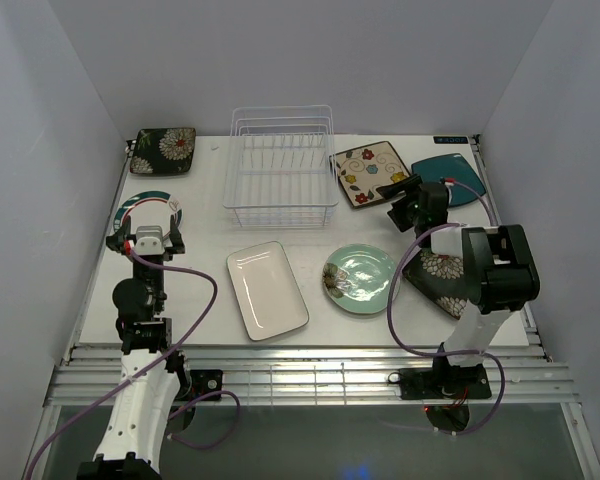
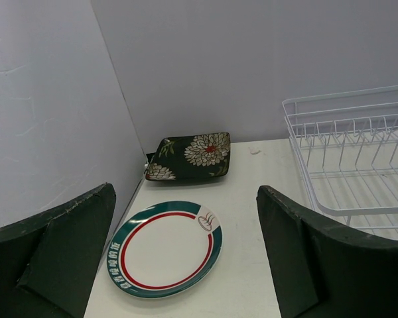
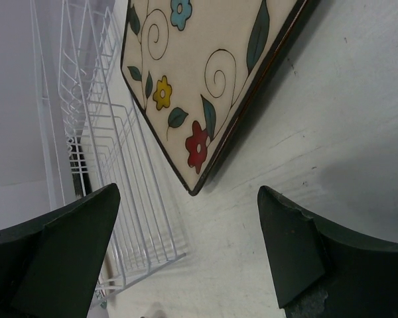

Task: Load the plates into the dish rack
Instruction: Pick up the plate from the corner of the board.

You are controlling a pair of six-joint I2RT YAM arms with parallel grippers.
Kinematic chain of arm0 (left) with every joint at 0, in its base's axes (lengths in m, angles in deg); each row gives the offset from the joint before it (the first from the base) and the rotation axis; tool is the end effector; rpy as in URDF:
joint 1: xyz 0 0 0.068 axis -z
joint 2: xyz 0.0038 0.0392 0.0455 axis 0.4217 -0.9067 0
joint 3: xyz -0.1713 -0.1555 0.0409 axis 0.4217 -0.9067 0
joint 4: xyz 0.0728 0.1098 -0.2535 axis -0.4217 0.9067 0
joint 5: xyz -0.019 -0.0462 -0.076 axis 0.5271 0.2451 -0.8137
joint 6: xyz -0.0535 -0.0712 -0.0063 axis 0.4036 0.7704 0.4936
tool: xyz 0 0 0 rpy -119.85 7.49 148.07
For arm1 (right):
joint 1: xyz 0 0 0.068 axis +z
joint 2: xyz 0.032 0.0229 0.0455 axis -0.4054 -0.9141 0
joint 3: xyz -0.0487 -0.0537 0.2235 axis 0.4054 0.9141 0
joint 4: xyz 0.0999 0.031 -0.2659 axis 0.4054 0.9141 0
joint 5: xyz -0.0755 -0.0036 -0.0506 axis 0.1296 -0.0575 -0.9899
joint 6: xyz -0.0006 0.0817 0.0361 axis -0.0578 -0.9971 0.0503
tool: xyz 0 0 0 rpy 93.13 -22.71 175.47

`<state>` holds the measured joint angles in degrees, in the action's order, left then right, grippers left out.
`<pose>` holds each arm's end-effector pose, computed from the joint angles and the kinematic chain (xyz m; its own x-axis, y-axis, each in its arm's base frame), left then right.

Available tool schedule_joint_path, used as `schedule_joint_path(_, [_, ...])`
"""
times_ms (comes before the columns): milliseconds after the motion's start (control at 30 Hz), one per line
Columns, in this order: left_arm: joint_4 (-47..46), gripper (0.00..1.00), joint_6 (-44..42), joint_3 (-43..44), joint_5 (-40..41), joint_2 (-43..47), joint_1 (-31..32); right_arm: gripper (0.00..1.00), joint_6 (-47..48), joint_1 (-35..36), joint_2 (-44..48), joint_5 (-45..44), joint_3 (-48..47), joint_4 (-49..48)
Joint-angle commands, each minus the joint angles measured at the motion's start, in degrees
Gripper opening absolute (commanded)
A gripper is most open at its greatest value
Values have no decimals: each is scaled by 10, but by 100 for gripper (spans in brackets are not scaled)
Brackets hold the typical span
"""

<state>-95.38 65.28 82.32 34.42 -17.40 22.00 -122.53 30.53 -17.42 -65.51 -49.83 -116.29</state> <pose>0.2458 0.0164 0.2547 0.2455 0.2319 -0.9412 -0.1510 0.9683 0.1992 0.4119 0.0530 0.0909 -0.3326 0.8557 -0.3963 0.2685 0.4888 0.8300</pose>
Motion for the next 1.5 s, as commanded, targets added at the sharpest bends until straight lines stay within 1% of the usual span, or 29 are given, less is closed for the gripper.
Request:
schedule_joint_path(0, [5, 98, -3, -1, -7, 5, 0, 90, -22, -1, -25, 11, 5, -110])
schedule_joint_path(67, [5, 98, -3, -1, -9, 4, 0, 91, -30, -1, -44, 11, 9, -145])
schedule_joint_path(167, [4, 98, -3, -1, -9, 4, 0, 91, -37, -1, -69, 11, 5, -169])
schedule_joint_path(400, [5, 98, -3, 0, -12, -2, 0, 92, -38, 0, -113, -10, -42, -122])
schedule_joint_path(533, [4, 98, -3, 0, -13, -5, 0, 93, -45, 0, -134, -11, -44, -152])
schedule_joint_path(767, [5, 98, -3, 0, -14, -6, -1, 94, -75, 0, -162, -13, -78, -130])
schedule_joint_path(1033, [5, 98, -3, -1, -15, -5, -1, 95, -146, 1, -198, -8, -86, -172])
schedule_joint_path(1167, [5, 98, -3, -1, -14, -5, -1, 96, -144, 2, -200, -24, -89, -170])
schedule_joint_path(1367, [5, 98, -3, -1, -15, -2, 0, 97, -155, 3, -214, -22, -96, -182])
schedule_joint_path(1433, [4, 98, -3, -2, -16, -2, 0, 100, -159, 4, -222, -21, -103, -179])
schedule_joint_path(1467, [4, 98, -3, -2, -17, -2, -1, 99, -159, 5, -226, -20, -105, -179])
